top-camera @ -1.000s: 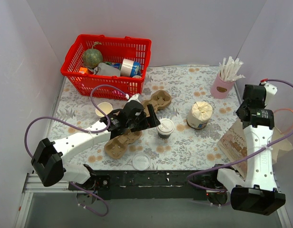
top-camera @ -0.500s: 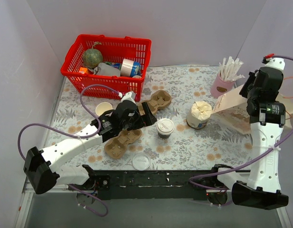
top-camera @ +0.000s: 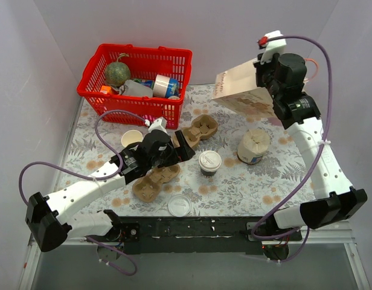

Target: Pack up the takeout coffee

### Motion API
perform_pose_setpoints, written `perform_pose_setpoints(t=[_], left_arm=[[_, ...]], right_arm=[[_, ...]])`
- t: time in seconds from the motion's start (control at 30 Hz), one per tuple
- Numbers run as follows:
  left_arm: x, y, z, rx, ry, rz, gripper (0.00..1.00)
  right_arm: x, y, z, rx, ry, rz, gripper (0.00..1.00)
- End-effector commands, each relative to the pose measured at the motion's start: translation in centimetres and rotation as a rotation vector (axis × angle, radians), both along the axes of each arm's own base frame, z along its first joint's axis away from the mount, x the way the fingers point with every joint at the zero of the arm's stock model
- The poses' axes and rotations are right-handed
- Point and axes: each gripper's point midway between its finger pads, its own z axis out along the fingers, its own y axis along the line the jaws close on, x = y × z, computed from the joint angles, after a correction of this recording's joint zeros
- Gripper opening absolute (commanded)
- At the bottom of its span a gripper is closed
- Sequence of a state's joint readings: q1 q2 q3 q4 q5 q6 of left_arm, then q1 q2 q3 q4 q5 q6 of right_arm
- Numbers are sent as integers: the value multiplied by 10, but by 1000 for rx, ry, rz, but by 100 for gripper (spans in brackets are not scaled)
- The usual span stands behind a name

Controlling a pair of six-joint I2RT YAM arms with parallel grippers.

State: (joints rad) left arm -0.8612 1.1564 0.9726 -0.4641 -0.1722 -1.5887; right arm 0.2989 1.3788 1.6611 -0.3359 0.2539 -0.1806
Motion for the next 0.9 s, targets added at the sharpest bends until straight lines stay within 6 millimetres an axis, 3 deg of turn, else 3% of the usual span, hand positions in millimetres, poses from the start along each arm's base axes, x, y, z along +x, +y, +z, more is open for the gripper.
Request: perform_pose_setpoints(t=[0.0,0.13,0.33,0.63,0.87], left_arm=[[-3,12,9,-14,-33,31,98],[-4,16,12,-18,-43,40,98],[-6,20,15,-25,-51,44,98],[-5,17,12,-26,-40,41,98],[-3,16,13,-15,-47,38,98]], right_arm=[[-3,52,38,-88,-211,267,1],[-1,50,2,-185,-153,272,1],[-23,57,-54,-351,-67,419,1],[-50,51,-81,-497,79,523,1],[-90,52,-127,-651,319,774,1]])
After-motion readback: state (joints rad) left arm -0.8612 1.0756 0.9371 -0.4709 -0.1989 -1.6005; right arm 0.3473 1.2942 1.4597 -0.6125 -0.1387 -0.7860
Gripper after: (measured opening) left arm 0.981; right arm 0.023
